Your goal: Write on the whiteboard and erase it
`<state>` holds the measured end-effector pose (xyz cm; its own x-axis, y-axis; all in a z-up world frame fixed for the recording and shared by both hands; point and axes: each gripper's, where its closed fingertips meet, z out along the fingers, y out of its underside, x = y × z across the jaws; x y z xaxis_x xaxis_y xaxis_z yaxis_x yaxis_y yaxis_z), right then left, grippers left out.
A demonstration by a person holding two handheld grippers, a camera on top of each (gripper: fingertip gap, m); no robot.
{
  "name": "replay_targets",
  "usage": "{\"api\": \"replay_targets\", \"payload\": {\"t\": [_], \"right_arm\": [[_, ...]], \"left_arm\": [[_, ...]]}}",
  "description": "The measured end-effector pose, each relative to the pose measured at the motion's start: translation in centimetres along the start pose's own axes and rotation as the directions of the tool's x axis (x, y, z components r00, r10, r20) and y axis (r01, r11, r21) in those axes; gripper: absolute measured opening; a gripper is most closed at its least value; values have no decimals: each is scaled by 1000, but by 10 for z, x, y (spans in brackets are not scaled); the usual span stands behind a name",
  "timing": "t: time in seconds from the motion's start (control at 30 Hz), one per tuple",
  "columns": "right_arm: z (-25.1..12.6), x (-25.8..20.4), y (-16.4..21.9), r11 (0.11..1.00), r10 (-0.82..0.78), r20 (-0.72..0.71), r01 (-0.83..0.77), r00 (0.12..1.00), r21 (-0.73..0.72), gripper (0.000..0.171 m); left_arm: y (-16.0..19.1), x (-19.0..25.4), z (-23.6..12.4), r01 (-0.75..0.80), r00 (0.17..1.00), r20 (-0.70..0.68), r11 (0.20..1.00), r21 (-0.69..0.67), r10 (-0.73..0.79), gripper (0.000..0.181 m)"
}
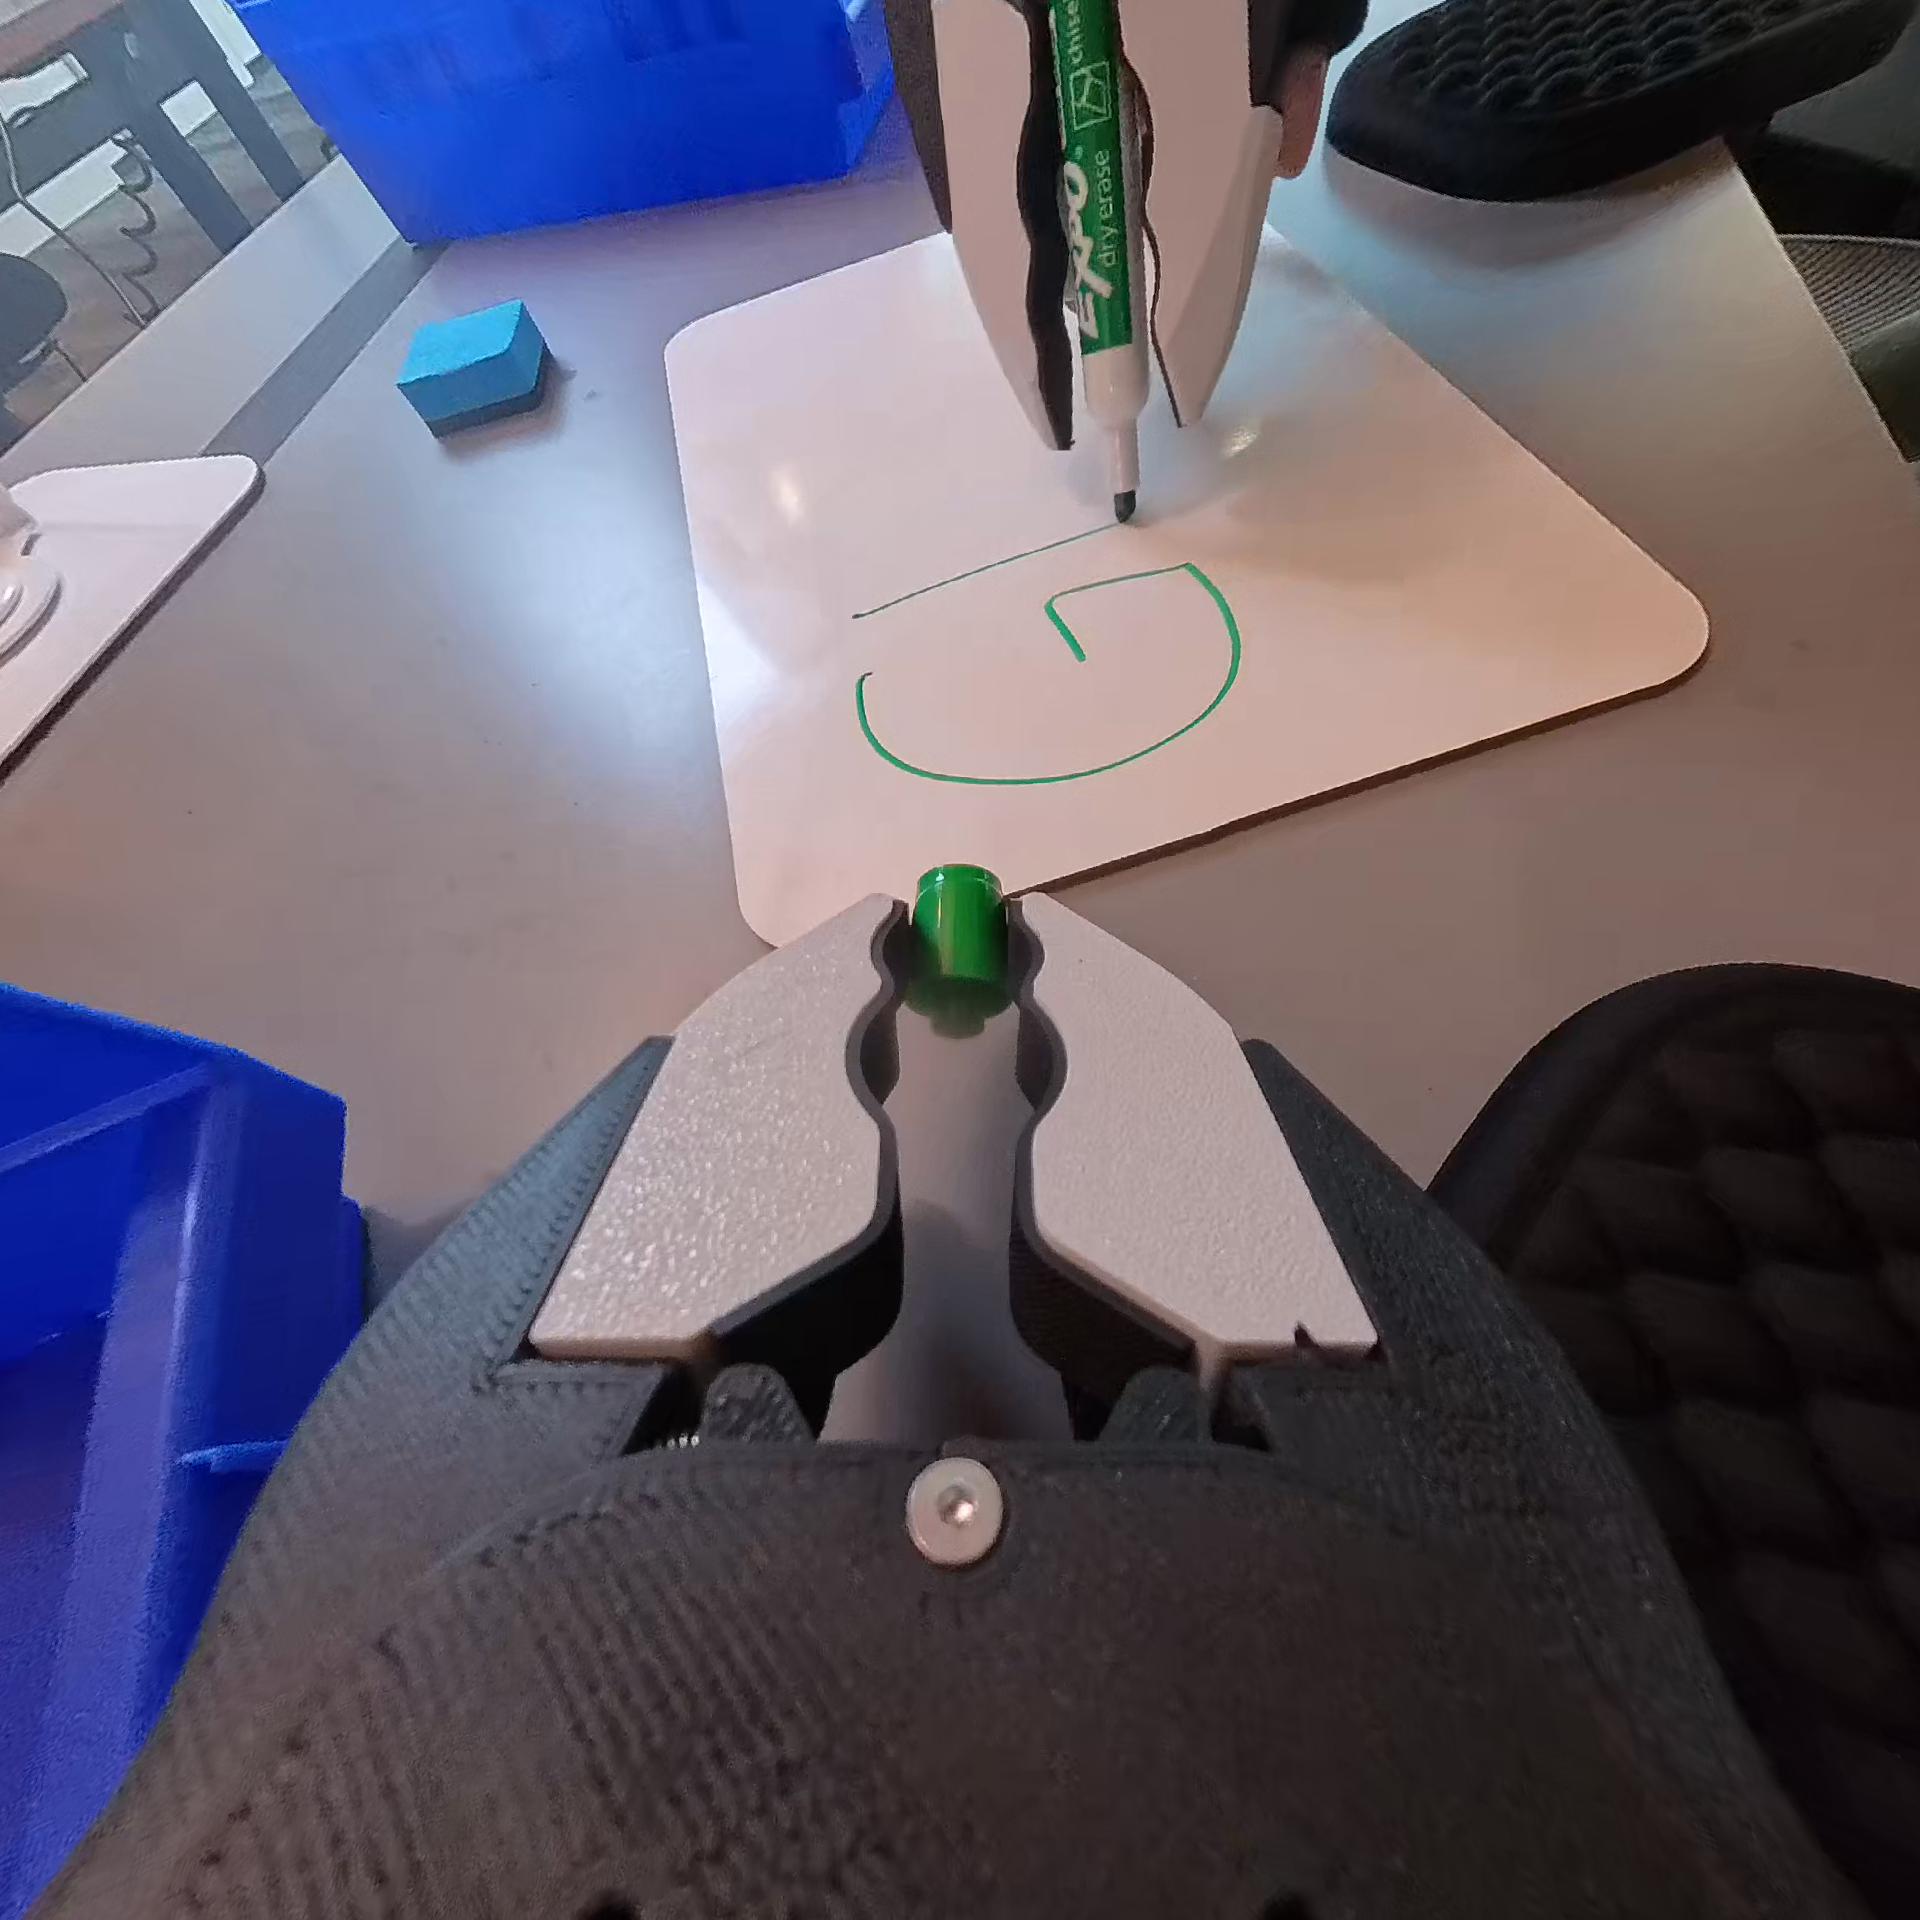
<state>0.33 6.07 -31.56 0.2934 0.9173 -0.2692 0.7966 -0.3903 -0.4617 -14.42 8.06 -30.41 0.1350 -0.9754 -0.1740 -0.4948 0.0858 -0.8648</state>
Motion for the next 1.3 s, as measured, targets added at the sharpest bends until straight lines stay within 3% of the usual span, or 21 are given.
{"api": "replay_targets", "payload": {"t": [0.3,0.7,1.0,1.3], "right_arm": [[3,28,-31,997,1,-23,1,1000,83,33],[-15,57,-5,999,44,-103,-42,994,27,33],[-8,67,-32,998,7,-122,1,993,62,33],[-9,61,-17,1000,14,-117,-13,993,12,33]], "left_arm": [[0,1,0,-14,1000,5,1000,-6,14,18],[1,1,0,-10,1000,-3,1000,-8,10,18],[1,1,0,-17,1000,2,1000,-11,17,18],[1,2,0,-19,1000,-3,1000,-14,19,18]]}}
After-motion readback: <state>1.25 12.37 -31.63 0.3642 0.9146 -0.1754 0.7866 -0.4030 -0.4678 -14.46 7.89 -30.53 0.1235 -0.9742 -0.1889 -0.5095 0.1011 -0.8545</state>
